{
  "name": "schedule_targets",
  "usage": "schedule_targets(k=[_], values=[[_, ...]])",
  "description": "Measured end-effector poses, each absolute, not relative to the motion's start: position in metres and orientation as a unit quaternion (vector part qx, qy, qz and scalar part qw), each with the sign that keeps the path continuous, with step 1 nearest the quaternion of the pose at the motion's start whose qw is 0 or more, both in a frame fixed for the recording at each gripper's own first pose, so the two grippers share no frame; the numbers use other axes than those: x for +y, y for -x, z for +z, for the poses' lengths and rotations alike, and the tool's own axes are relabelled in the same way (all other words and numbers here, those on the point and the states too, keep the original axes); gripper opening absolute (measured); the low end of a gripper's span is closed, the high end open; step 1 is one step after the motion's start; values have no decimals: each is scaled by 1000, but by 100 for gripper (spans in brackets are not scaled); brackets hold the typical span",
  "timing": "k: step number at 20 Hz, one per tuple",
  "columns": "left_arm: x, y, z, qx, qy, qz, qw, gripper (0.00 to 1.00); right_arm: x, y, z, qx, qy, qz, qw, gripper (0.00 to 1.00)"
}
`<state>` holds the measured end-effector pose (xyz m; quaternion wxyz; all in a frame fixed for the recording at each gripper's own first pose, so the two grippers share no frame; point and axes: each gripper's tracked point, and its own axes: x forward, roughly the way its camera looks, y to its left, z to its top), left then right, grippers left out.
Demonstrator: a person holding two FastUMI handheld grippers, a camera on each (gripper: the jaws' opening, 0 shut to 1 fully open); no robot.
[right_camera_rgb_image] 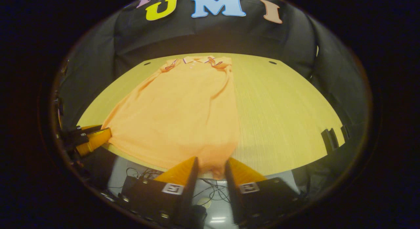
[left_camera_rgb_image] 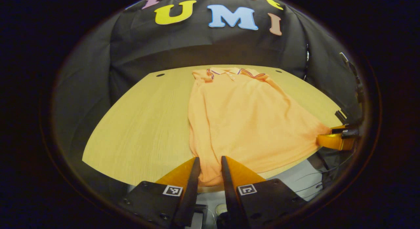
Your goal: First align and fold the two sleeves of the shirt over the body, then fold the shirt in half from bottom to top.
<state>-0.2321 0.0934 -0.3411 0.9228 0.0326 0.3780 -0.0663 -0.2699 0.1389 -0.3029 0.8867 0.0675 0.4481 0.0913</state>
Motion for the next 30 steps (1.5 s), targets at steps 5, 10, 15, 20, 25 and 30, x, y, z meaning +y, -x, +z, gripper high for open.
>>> schedule_targets(k=[5, 10, 15, 20, 25, 30], values=[[83, 231, -343, 389, -50, -62, 918, 12, 143, 268, -303, 458, -91, 110, 878, 7], [83, 225, -323, 385, -38, -30, 922, 12, 136, 257, -278, 438, -105, 129, 883, 8], [75, 209, -274, 334, -43, -6, 941, 12, 121, 230, -229, 379, -86, 156, 908, 7], [66, 176, -229, 286, -42, 0, 957, 12, 107, 198, -188, 332, -87, 157, 926, 7], [56, 135, -203, 254, -40, -12, 966, 12, 101, 166, -163, 302, -88, 149, 937, 7], [56, 82, -184, 234, -32, -28, 971, 12, 100, 120, -144, 279, -90, 126, 948, 7]])
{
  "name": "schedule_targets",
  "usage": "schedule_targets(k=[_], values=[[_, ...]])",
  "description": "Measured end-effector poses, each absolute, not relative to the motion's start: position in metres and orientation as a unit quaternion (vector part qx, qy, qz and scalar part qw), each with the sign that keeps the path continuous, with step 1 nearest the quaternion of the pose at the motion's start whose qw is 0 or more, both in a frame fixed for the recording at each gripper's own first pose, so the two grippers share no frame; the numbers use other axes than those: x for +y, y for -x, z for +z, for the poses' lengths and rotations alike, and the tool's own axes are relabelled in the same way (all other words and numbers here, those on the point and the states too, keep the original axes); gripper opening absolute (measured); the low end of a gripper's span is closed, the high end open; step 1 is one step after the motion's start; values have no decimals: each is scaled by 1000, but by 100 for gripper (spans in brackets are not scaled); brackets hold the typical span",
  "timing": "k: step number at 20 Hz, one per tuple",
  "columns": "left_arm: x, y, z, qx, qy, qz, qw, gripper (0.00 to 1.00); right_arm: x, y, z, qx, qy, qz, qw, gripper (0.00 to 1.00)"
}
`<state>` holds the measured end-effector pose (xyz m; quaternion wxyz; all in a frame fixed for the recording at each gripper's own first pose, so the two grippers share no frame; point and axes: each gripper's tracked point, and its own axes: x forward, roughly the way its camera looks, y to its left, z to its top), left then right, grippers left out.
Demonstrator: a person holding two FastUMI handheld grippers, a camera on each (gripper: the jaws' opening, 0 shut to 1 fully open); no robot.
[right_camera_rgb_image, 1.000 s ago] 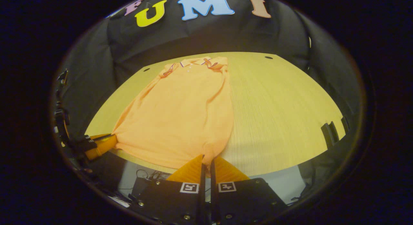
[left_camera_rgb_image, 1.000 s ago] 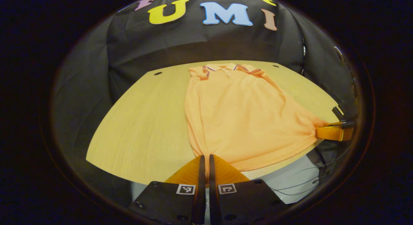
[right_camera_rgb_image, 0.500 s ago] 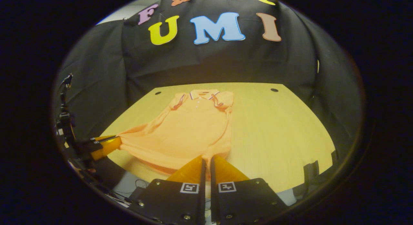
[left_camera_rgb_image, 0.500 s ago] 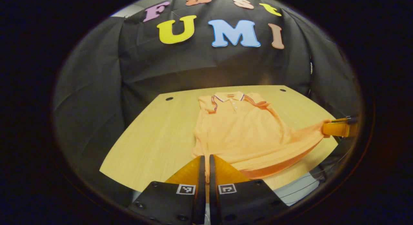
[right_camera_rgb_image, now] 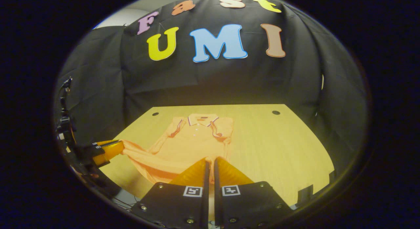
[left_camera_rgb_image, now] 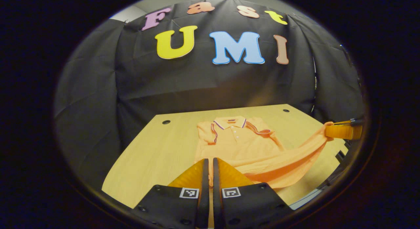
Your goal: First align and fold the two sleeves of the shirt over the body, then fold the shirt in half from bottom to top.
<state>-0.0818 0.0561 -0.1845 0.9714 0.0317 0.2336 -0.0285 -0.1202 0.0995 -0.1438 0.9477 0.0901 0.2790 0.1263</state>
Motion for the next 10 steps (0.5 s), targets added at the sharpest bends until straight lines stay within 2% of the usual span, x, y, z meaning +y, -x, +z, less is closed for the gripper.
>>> schedule_targets(k=[10], values=[[68, -49, -158, 208, 2, -50, 977, 12, 112, 2, -117, 256, -89, 94, 958, 7]])
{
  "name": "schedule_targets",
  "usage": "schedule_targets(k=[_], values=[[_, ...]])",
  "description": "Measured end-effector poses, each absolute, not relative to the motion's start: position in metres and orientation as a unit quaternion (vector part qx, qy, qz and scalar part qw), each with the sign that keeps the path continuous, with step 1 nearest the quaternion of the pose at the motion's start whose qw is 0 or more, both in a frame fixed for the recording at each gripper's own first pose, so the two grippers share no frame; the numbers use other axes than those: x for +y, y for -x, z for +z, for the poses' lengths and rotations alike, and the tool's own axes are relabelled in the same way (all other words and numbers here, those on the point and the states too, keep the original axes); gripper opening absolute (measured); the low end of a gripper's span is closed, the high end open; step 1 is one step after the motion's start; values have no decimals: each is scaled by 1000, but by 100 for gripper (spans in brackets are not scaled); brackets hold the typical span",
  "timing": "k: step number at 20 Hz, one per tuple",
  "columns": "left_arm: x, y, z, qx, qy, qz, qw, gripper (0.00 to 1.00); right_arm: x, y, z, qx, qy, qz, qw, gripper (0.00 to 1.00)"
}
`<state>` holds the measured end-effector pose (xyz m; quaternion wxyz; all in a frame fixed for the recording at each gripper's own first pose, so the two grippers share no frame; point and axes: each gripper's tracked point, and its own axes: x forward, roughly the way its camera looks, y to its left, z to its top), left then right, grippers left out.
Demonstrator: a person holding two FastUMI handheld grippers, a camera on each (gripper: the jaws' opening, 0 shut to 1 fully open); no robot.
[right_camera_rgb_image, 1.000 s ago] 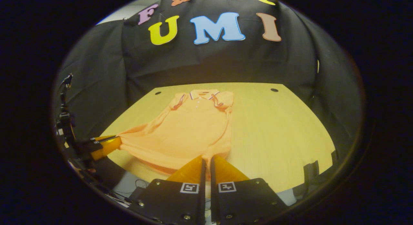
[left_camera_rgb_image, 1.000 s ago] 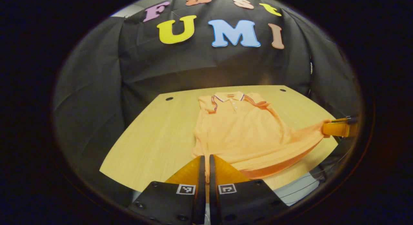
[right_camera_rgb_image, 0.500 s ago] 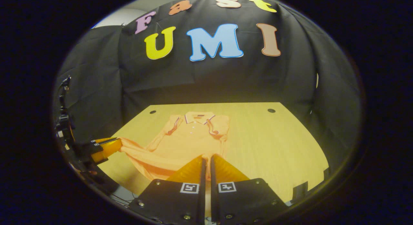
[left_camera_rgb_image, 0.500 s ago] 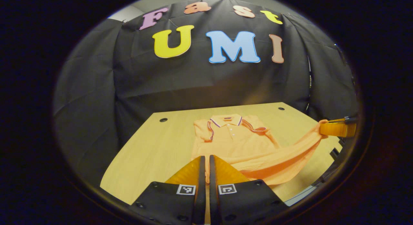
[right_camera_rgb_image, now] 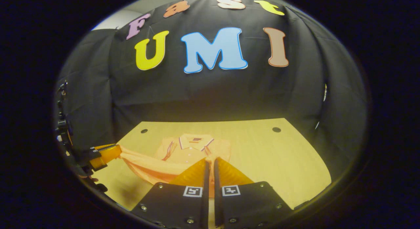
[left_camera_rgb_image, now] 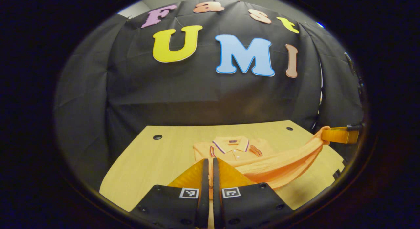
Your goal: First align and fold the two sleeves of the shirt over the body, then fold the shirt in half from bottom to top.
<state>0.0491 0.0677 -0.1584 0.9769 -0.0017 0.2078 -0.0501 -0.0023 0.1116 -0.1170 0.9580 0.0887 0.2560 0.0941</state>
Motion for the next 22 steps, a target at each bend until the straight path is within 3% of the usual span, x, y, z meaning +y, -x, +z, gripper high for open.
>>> schedule_targets(k=[11, 22], values=[[67, -164, -169, 193, 11, -63, 979, 12, 126, -107, -125, 259, -74, 67, 961, 7], [66, -242, -187, 162, 20, -65, 984, 11, 132, -177, -139, 243, -71, 45, 966, 7]])
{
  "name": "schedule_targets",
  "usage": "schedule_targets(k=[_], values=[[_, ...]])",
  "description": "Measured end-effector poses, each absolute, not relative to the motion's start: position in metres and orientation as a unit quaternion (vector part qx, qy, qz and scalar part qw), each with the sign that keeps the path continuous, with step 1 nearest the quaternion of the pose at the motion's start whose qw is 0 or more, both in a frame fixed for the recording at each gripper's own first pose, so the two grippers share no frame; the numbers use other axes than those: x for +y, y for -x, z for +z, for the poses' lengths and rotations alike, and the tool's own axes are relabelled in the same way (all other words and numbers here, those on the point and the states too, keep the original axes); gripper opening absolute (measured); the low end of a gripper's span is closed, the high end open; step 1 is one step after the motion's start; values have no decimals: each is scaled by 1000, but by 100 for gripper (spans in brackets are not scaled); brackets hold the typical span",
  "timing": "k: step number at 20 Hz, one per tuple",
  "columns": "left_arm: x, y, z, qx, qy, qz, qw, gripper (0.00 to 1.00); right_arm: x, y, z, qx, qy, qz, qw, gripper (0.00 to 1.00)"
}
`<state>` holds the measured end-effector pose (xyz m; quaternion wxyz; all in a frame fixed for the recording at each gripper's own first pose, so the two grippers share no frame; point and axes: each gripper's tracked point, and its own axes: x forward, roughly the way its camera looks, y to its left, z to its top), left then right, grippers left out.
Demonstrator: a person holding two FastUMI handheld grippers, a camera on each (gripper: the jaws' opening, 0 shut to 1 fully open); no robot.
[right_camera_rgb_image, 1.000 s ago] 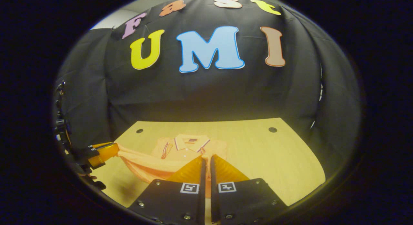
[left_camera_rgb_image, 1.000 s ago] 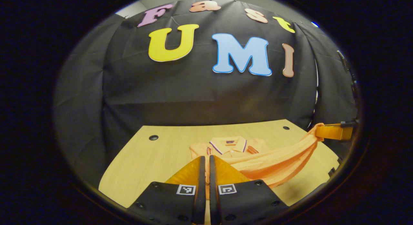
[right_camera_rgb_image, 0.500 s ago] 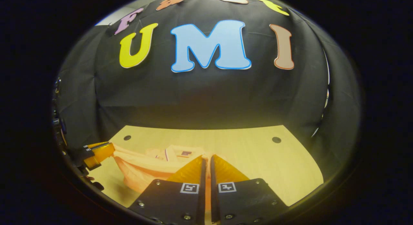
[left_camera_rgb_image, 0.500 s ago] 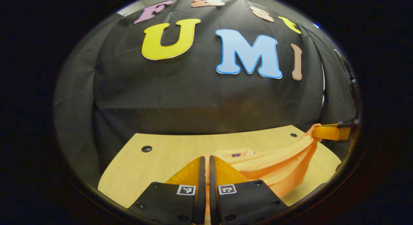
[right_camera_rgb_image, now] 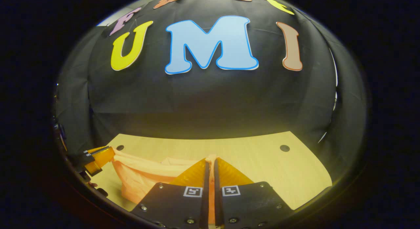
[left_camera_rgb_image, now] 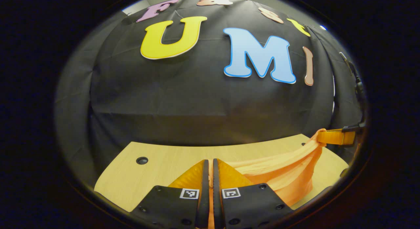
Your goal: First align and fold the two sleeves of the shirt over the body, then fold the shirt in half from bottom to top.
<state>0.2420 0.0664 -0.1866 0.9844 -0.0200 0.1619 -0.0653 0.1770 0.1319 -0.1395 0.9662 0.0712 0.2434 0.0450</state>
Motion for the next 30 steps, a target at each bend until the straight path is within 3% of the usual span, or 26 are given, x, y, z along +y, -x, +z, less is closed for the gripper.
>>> schedule_targets(k=[11, 23, 27, 29, 30], values=[[73, -307, -222, 134, -1, -38, 990, 11, 152, -240, -184, 250, -28, 35, 967, 7], [72, -319, -293, 198, -15, -35, 979, 14, 164, -247, -262, 333, 2, 25, 943, 8], [62, -315, -292, 208, -9, -54, 977, 25, 167, -243, -261, 336, 7, 29, 942, 11], [60, -311, -286, 206, -10, -54, 977, 43, 166, -239, -256, 332, 10, 33, 943, 23], [59, -309, -282, 206, -9, -54, 977, 49, 164, -236, -252, 329, 11, 33, 944, 24]])
